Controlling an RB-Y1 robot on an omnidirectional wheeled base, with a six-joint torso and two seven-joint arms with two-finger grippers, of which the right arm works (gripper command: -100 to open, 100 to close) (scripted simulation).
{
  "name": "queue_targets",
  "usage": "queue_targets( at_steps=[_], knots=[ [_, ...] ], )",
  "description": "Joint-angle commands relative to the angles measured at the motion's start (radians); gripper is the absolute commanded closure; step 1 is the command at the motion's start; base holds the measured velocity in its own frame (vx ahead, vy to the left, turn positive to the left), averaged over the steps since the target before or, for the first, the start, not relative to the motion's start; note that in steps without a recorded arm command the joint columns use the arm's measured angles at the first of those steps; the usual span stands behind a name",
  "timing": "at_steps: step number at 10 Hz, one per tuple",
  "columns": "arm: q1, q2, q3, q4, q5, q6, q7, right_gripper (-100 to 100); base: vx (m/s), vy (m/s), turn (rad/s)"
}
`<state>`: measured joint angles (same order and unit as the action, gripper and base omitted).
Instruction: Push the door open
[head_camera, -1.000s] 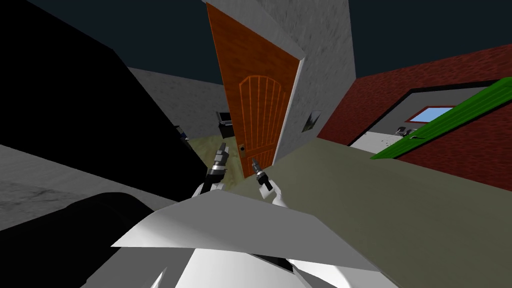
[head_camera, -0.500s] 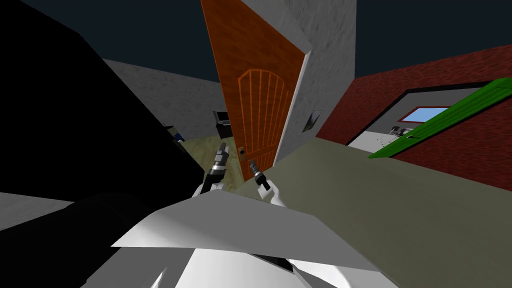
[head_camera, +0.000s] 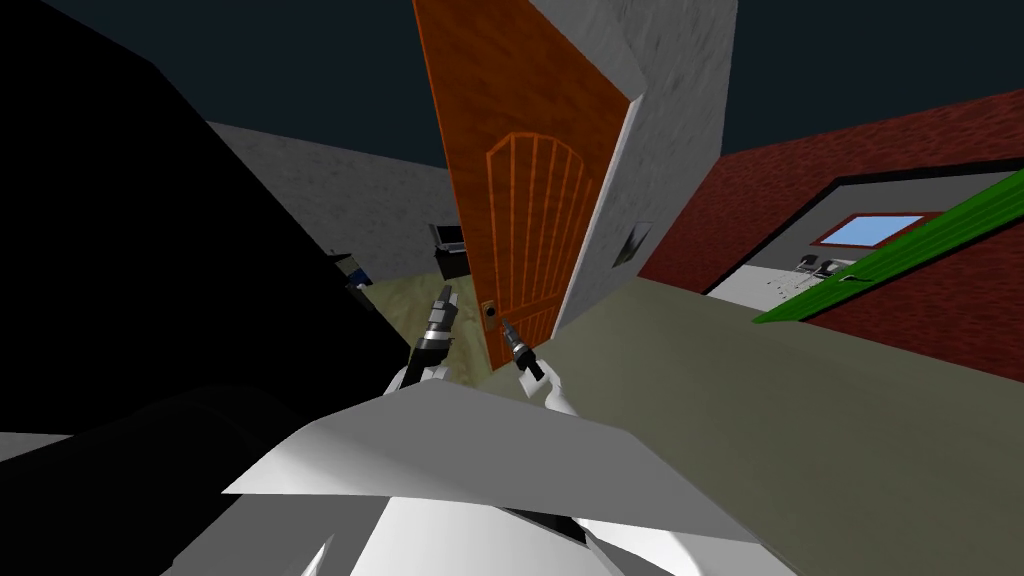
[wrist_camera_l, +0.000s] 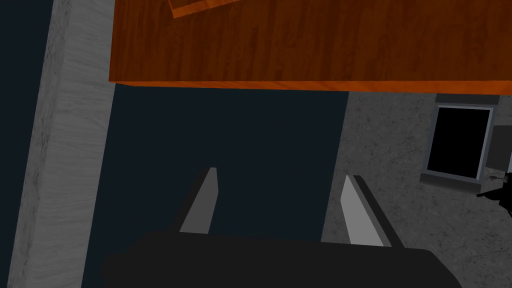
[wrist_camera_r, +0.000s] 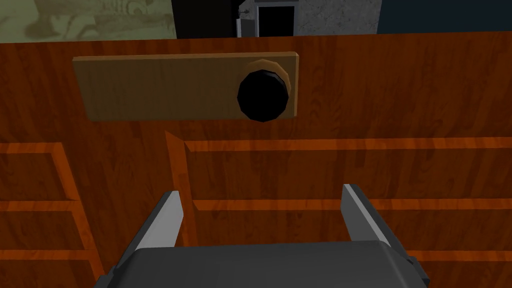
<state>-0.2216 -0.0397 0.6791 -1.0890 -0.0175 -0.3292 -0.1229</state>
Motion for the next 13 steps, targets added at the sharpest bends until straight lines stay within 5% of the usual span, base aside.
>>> queue_targets(
  at_steps=[1, 4, 7, 8, 9, 13],
  knots=[
    [-0.002, 0.0, -0.005, 0.006, 0.0, -0.001, 0.002, -100, 0.162, 0.126, 0.027],
    [-0.008, 0.018, -0.017, 0.021, 0.001, -0.002, 0.006, -100, 0.147, 0.161, 0.028],
    [-0.013, 0.058, -0.027, 0.033, 0.002, -0.003, 0.01, -100, 0.144, 0.133, 0.03],
    [-0.011, 0.048, -0.025, 0.025, 0.002, 0.001, 0.009, -100, 0.061, 0.057, 0.001],
    [-0.011, 0.048, -0.025, 0.025, 0.002, 0.001, 0.009, 100, -0.007, -0.007, -0.007],
    [-0.011, 0.048, -0.025, 0.025, 0.002, 0.001, 0.009, 100, -0.015, -0.014, 0.002]
  ],
)
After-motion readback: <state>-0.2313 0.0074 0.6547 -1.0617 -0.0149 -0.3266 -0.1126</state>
